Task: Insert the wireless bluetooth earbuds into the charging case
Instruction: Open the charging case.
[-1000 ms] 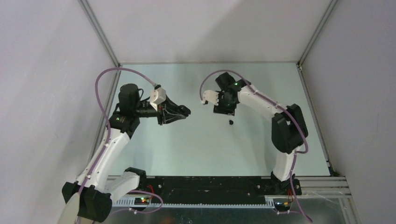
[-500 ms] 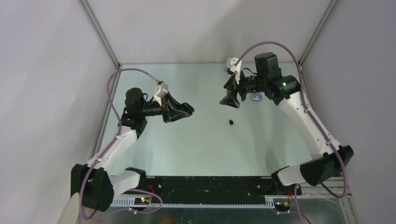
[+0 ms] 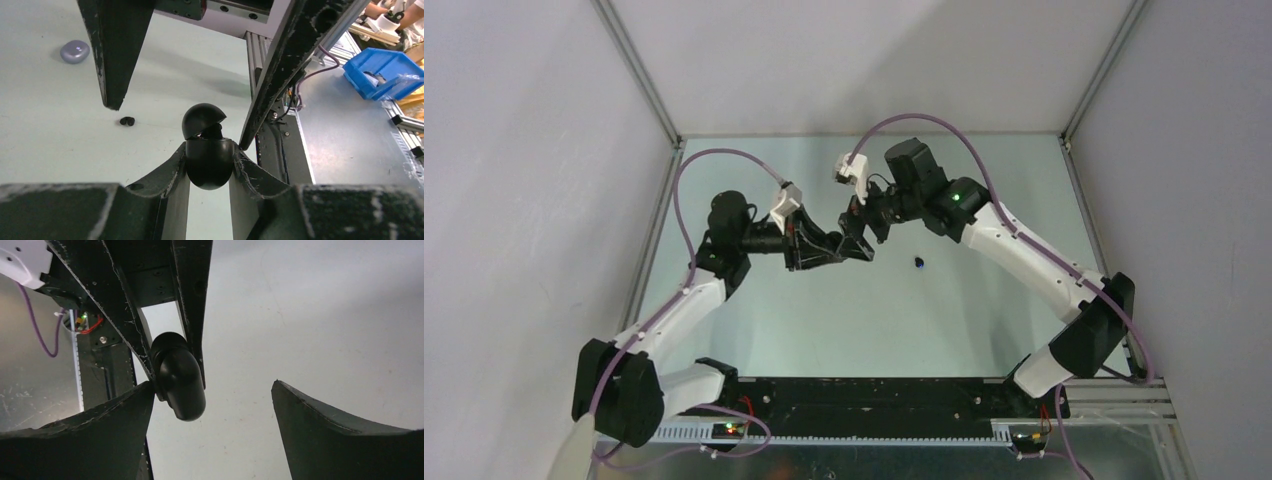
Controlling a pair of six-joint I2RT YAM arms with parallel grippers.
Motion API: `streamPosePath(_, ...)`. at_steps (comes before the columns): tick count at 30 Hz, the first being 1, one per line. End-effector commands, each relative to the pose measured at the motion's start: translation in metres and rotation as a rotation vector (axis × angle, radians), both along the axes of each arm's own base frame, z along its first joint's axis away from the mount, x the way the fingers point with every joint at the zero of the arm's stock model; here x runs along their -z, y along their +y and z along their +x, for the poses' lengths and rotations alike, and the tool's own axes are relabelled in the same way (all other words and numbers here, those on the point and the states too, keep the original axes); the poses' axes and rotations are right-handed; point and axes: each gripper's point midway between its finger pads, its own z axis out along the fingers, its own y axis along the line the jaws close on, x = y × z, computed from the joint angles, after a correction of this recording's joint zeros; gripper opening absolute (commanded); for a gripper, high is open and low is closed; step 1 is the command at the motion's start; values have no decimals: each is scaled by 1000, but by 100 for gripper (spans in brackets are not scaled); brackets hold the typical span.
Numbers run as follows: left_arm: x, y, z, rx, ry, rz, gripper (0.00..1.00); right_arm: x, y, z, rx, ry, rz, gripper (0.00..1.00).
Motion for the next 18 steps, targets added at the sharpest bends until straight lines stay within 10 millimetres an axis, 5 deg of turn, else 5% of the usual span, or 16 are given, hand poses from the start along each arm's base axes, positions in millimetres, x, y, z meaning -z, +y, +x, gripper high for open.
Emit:
streamPosePath(1, -6, -4, -6, 44, -55, -1, 0, -21, -4, 20, 110, -94, -5, 92)
streamPosePath(11, -7, -3, -9, 61, -61, 3, 0, -27, -24, 38, 173, -127, 7, 92)
streamPosePath(18, -6, -3, -8, 58, -60, 6, 0, -47, -30, 27, 125, -129, 53, 94)
